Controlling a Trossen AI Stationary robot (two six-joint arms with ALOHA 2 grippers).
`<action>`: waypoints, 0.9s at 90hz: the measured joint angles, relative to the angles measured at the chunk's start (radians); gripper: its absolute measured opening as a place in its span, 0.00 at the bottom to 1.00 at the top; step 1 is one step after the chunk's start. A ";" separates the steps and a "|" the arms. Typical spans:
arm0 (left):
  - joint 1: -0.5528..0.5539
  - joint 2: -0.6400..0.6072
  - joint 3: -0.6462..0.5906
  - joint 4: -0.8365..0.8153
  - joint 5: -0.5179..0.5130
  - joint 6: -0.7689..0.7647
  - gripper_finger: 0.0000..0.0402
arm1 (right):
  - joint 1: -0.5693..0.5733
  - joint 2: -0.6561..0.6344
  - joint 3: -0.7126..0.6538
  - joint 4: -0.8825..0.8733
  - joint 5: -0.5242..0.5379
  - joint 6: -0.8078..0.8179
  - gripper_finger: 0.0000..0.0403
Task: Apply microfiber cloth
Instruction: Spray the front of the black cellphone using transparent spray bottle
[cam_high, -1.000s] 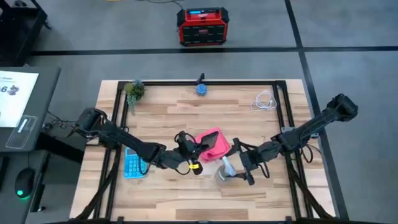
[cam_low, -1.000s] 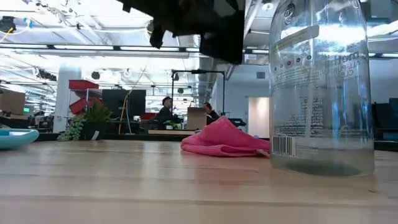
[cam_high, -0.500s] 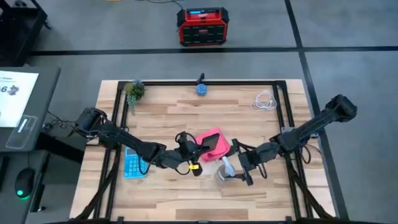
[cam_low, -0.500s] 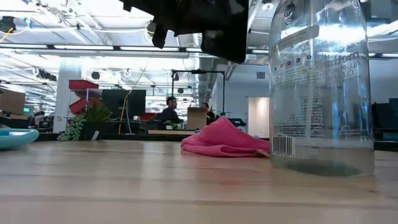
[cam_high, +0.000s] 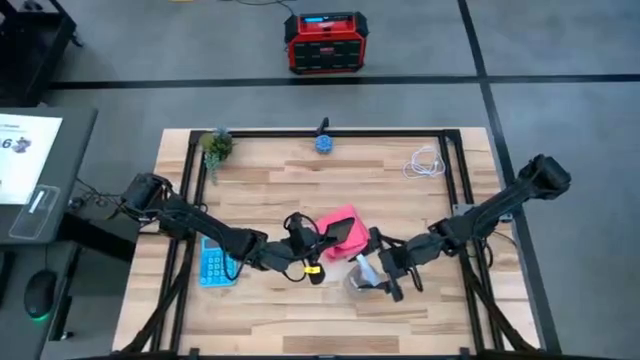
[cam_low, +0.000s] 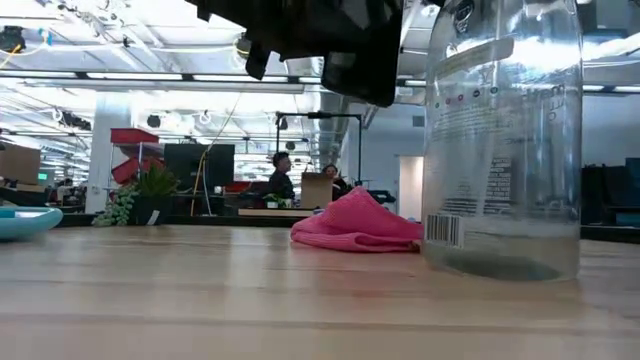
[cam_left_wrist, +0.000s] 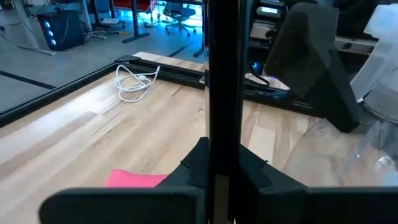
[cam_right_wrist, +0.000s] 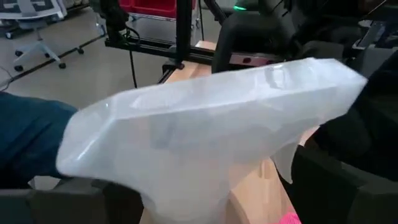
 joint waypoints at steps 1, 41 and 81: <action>0.000 0.000 0.000 0.000 0.000 0.000 0.03 | 0.000 0.000 0.000 0.000 0.000 0.000 0.76; 0.000 0.000 0.000 -0.002 -0.001 0.001 0.03 | 0.000 0.000 0.000 0.006 0.040 -0.008 0.76; -0.009 0.000 0.000 0.024 -0.006 0.060 0.03 | 0.003 -0.003 0.000 -0.011 0.067 0.057 0.67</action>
